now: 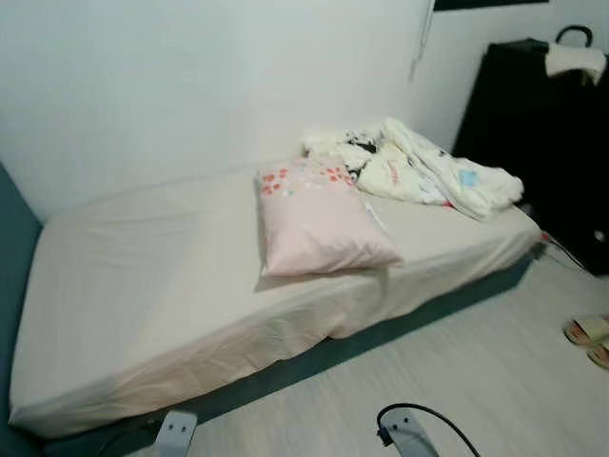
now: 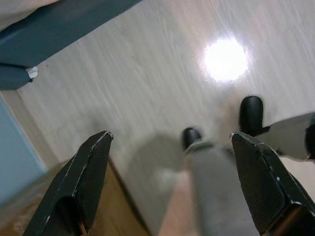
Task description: Clean up the room
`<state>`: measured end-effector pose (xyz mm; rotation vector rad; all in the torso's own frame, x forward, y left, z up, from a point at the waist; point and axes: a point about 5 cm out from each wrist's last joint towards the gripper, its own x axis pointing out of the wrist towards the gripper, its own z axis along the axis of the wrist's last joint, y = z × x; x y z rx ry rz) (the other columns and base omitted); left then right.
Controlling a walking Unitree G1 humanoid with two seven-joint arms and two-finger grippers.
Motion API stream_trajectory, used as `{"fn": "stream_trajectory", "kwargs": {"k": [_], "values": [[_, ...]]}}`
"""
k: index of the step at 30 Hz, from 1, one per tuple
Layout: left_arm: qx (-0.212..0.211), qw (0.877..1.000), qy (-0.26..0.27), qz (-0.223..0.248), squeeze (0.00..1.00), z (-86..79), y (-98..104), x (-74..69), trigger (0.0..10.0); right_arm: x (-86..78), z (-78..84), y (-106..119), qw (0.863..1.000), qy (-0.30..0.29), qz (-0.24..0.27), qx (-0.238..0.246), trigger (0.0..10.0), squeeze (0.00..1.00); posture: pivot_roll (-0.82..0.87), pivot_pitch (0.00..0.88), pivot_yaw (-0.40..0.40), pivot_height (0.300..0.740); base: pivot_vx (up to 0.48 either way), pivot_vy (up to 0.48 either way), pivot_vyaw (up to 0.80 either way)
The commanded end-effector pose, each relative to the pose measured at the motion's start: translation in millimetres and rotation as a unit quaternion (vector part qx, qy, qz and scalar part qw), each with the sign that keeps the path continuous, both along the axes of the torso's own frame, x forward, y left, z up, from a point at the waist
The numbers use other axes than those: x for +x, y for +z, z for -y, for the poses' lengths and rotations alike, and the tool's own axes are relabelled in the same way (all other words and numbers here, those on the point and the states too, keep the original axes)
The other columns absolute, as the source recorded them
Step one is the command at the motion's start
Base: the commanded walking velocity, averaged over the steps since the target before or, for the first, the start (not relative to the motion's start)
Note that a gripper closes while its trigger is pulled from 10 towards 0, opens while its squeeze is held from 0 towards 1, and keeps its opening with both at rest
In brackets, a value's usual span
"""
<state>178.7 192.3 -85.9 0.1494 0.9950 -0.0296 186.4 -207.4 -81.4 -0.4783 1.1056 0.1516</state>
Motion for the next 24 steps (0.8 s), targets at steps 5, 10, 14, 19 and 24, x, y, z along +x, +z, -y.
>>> {"fn": "stream_trajectory", "kwargs": {"k": [5, 10, 14, 19, 24], "values": [[0.004, 1.000, -0.004, -0.014, 0.00, -1.6, -2.8, -6.3, 10.0, -2.0, -6.2, -2.0, 1.000, 0.005, -0.001, 0.007, 10.0, 0.00, -0.02, 0.000, -0.002, 0.740, 0.000, -0.480, 0.00], [0.003, 1.000, -0.004, -0.015, 0.00, -1.3, -3.1, -6.7, 10.0, -2.4, -7.1, -2.3, 1.000, 0.006, -0.001, 0.007, 10.0, 0.00, -0.02, 0.000, -0.002, 0.740, 0.000, -0.465, 0.00], [0.003, 1.000, -0.004, -0.015, 0.00, -1.2, -3.0, -6.4, 10.0, -2.2, -8.0, -2.4, 1.000, 0.006, 0.000, 0.008, 10.0, 0.00, -0.02, 0.000, -0.002, 0.740, 0.000, -0.447, 0.00], [0.006, 1.000, 0.003, -0.009, 0.00, -1.9, -2.4, -5.5, 10.0, -2.5, -7.9, -2.5, 1.000, 0.006, 0.000, 0.008, 10.0, 0.00, -0.02, 0.000, -0.002, 0.740, 0.000, -0.347, 0.00], [-0.001, 1.000, 0.011, -0.002, 0.00, -1.1, -1.5, -3.5, 10.0, -2.5, -6.8, -2.3, 1.000, 0.006, 0.000, 0.007, 10.0, 0.00, -0.02, 0.000, -0.002, 0.740, 0.000, 0.000, 0.00]]}}
